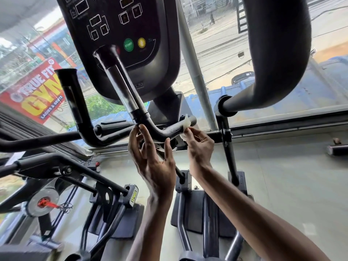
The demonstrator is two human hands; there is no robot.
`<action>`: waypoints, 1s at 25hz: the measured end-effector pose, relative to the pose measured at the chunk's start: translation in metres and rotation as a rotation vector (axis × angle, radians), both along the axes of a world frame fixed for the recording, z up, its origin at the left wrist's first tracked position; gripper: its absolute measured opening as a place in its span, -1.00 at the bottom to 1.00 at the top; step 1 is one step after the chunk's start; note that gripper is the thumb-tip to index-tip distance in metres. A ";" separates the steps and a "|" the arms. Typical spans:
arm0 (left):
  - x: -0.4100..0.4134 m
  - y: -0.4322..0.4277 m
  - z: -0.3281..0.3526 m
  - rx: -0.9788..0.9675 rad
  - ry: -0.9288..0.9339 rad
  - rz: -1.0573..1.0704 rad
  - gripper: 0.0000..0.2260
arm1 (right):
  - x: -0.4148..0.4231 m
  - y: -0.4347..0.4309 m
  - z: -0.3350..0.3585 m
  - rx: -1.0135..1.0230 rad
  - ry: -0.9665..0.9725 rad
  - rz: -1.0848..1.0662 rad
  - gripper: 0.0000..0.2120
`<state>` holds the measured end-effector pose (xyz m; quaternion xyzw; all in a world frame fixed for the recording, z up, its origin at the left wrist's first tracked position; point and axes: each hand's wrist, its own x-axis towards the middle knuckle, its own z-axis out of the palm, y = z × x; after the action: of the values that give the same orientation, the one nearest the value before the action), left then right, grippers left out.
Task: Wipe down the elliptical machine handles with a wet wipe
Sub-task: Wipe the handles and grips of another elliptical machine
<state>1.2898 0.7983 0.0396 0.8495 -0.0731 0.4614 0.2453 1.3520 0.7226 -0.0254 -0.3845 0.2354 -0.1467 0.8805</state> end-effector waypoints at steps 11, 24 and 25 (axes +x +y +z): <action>-0.004 -0.009 0.006 -0.051 0.016 0.019 -0.41 | 0.075 -0.076 -0.036 -1.040 -0.190 -0.005 -0.88; -0.004 -0.013 0.008 -0.030 -0.034 0.064 -0.43 | 0.097 -0.075 -0.037 -1.089 -0.271 0.138 -0.87; -0.003 -0.013 0.007 -0.022 -0.043 0.066 -0.43 | 0.100 -0.077 -0.034 -1.090 -0.260 0.183 -0.86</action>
<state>1.2864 0.7854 0.0469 0.8386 -0.0452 0.4879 0.2379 1.4525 0.6453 -0.0595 -0.7813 -0.0189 -0.2160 0.5853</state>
